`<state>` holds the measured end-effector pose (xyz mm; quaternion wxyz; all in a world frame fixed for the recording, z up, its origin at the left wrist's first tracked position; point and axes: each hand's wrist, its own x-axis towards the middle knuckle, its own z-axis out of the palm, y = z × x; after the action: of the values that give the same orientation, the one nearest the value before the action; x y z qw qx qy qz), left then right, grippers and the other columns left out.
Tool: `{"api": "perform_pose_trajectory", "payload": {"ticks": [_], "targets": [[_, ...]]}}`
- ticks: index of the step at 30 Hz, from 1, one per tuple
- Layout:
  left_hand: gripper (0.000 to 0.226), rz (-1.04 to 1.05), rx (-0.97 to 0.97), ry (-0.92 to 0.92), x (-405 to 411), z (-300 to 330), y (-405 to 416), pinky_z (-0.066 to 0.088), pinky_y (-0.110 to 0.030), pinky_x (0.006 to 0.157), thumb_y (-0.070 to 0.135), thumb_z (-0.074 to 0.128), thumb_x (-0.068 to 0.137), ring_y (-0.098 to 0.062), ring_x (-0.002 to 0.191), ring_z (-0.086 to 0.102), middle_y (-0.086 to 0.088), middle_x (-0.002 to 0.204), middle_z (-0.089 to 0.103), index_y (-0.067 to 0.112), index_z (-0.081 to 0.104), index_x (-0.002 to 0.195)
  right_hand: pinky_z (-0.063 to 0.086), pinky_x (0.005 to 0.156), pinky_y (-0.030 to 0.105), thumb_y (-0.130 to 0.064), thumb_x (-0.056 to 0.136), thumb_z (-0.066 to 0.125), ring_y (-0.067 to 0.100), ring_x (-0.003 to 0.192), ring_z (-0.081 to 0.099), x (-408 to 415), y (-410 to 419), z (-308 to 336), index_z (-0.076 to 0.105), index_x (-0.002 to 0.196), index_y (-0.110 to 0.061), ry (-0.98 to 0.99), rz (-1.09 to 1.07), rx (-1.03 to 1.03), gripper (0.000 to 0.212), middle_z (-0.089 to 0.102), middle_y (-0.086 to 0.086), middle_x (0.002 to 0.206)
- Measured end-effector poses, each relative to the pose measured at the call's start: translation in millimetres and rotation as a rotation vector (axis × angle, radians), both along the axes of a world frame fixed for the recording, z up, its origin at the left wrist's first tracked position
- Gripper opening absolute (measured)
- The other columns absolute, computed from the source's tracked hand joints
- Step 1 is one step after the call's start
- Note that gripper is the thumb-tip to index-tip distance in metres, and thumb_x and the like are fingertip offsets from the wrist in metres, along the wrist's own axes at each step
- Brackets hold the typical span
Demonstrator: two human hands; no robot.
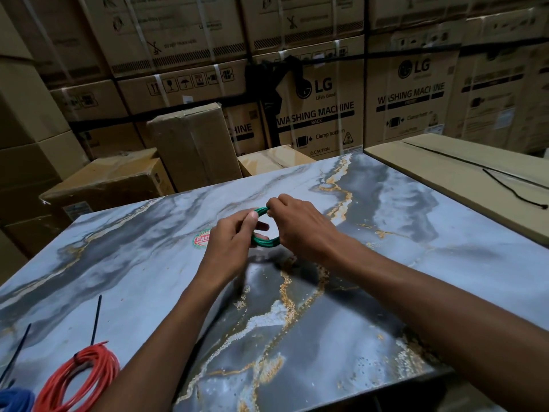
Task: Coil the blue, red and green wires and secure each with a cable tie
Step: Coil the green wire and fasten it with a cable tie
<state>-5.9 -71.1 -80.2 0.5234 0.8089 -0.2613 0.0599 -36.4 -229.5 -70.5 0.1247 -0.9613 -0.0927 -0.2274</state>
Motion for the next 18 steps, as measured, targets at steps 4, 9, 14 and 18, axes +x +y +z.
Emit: {"api": "perform_pose_trajectory", "payload": {"ticks": [4, 9, 14, 18], "targets": [[0.039, -0.046, -0.158, 0.301, -3.5, 1.8, 0.3, 0.063, -0.034, 0.070, 0.029, 0.042, 0.107, -0.029, 0.082, 0.076, -0.015, 0.093, 0.077, 0.001, 0.069, 0.113, 0.032, 0.067, 0.029, -0.007, 0.099, 0.055, 0.020, 0.080, 0.045, 1.7, -6.0, -5.0, 0.053, 0.123, -0.009, 0.016, 0.046, -0.071, 0.025, 0.058, 0.011, 0.114], [0.043, -0.148, -0.132, 0.452, 0.7, 5.2, 8.0, 0.062, -0.033, 0.074, 0.030, 0.040, 0.108, -0.032, 0.085, 0.075, -0.020, 0.091, 0.076, -0.003, 0.068, 0.109, 0.034, 0.067, 0.032, -0.004, 0.094, 0.059, 0.026, 0.085, 0.051, -1.2, -9.2, -1.8, 0.054, 0.128, -0.005, 0.028, 0.109, -0.201, 0.035, 0.058, 0.014, 0.119], [0.040, -0.146, -0.030, 0.364, 4.2, 1.6, 6.9, 0.058, -0.037, 0.077, 0.033, 0.042, 0.107, -0.020, 0.073, 0.068, -0.009, 0.077, 0.072, 0.004, 0.069, 0.100, 0.032, 0.065, 0.033, -0.002, 0.094, 0.054, 0.024, 0.077, 0.041, -4.5, -7.6, -1.0, 0.056, 0.122, -0.003, -0.006, 0.120, -0.231, 0.029, 0.058, 0.016, 0.111], [0.039, -0.039, 0.058, 0.195, 7.4, -6.8, 0.8, 0.038, -0.031, 0.064, 0.030, 0.039, 0.109, -0.013, 0.057, 0.048, 0.004, 0.059, 0.059, 0.011, 0.062, 0.083, 0.033, 0.066, 0.033, -0.004, 0.096, 0.050, 0.027, 0.079, 0.048, -4.6, -4.9, -3.7, 0.057, 0.121, -0.004, -0.023, 0.119, -0.186, 0.026, 0.057, 0.015, 0.108]]}}
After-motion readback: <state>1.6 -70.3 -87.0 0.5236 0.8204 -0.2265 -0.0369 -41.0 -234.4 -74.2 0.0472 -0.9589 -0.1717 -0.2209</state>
